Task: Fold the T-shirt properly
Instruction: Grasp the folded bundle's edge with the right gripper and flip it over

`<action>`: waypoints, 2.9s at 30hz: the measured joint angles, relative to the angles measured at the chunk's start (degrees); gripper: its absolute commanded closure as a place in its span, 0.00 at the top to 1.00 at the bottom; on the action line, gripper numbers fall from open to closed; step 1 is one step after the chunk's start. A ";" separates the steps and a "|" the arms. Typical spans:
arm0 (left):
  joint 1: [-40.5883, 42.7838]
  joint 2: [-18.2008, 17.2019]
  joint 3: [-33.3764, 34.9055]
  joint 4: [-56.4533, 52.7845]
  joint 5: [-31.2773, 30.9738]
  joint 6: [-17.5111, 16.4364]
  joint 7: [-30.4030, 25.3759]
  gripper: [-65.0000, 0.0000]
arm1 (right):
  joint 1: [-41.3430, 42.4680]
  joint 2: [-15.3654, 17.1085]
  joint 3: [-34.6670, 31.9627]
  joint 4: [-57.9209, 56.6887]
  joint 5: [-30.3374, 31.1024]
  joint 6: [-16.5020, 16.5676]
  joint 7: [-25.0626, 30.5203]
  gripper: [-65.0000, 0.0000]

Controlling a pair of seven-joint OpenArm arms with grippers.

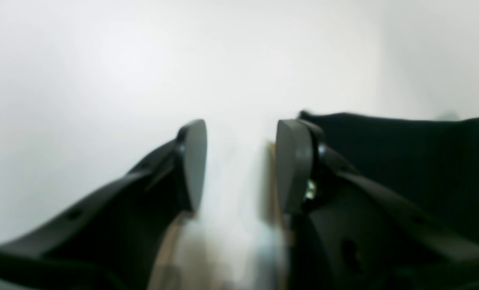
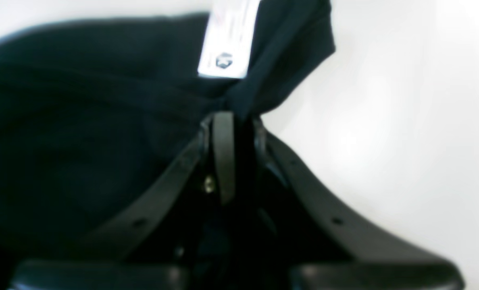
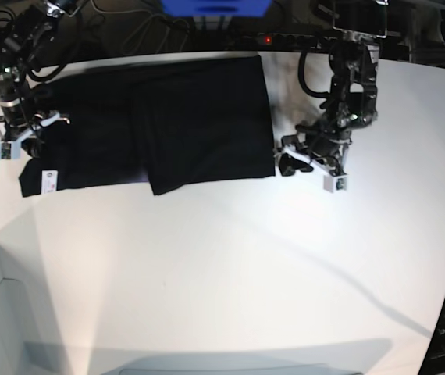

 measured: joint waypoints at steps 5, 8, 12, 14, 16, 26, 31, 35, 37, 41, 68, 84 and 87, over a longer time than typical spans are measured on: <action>0.00 1.31 0.17 -0.09 0.00 -0.07 0.09 0.43 | -0.55 -3.91 -2.19 6.54 -0.26 0.04 -0.63 0.00; -0.13 1.03 1.64 -0.09 0.04 -0.13 -0.02 0.43 | -2.54 -6.05 -5.64 10.29 -0.39 0.02 -0.39 0.00; -0.72 0.76 4.22 -1.07 -0.04 -0.20 -0.85 0.43 | -5.90 -8.66 -15.21 14.14 -0.39 -0.02 -0.57 0.00; -0.92 0.81 4.33 -1.73 -0.46 -0.42 -0.94 0.43 | -7.37 -8.72 -21.42 14.23 -0.17 0.00 -0.39 0.00; -0.92 0.81 4.33 -2.01 -0.83 -0.61 -1.33 0.43 | -8.79 -8.68 -28.02 14.14 -0.37 0.02 -0.39 0.00; -0.76 0.76 4.00 -2.19 -1.09 -0.87 -1.29 0.43 | -4.76 -7.72 -52.11 7.41 -0.28 0.02 -0.44 0.00; 0.44 -0.24 3.15 1.38 -0.87 -0.28 2.12 0.42 | -1.25 -7.69 -52.35 0.83 -0.94 0.00 -0.63 0.00; 5.27 -1.09 -1.81 6.88 -0.02 0.50 3.32 0.42 | -1.27 -7.56 -52.35 0.79 -0.76 0.02 -0.46 0.00; 7.76 -1.14 -5.49 8.92 0.57 0.61 4.00 0.42 | -1.14 -7.58 -52.43 0.81 -0.76 0.00 -0.50 0.00; 11.08 -1.16 -13.14 10.78 0.28 0.52 3.26 0.43 | -1.11 -7.54 -55.39 0.87 -1.01 0.00 -0.50 0.00; 13.22 -4.48 -14.38 10.80 0.17 0.50 3.74 0.43 | -0.22 -2.71 -49.64 10.40 -0.17 0.02 -0.55 0.57; 12.92 -4.48 -20.83 11.26 0.26 0.46 3.72 0.43 | -4.50 9.75 -70.10 7.30 -0.15 0.02 -0.02 0.57; 12.94 -4.44 -22.08 11.26 0.15 0.46 3.76 0.43 | -4.31 9.88 -71.41 9.73 -0.31 0.00 -0.11 0.57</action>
